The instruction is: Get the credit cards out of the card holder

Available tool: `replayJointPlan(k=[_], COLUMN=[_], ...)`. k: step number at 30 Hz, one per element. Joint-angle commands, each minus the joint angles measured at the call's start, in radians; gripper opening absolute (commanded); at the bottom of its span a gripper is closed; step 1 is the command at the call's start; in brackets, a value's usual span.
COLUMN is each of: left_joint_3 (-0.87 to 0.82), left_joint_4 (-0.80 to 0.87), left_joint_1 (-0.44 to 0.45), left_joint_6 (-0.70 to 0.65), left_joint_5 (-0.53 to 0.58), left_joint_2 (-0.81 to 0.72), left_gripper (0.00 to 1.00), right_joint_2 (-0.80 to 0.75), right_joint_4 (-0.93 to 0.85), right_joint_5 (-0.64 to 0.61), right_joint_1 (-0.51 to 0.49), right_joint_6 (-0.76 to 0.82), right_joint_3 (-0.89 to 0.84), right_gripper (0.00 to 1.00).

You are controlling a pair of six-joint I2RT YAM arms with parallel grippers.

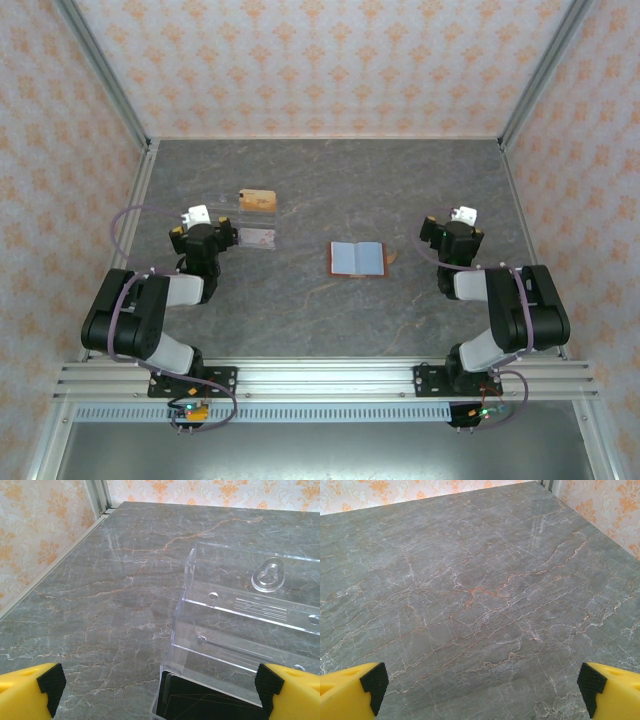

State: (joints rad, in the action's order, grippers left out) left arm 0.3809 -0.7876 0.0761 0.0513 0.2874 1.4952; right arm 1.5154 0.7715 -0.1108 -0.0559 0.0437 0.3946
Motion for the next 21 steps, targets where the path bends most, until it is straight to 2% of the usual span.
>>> replayJointPlan(k=[1, 21], left_joint_3=[0.020, 0.024], left_joint_4=[0.000, 0.006], left_joint_1=[-0.001, 0.002], left_joint_6=[-0.015, -0.021], left_joint_5=[0.008, 0.010], left_joint_2=[-0.002, 0.000], left_gripper=[1.00, 1.00], right_joint_2=[0.007, 0.007], right_joint_4=[0.011, 0.011], right_joint_5=[0.004, 0.005], right_joint_1=[0.002, 0.002], right_joint_6=[0.004, 0.005], right_joint_3=[0.021, 0.022], right_gripper=[0.99, 0.99])
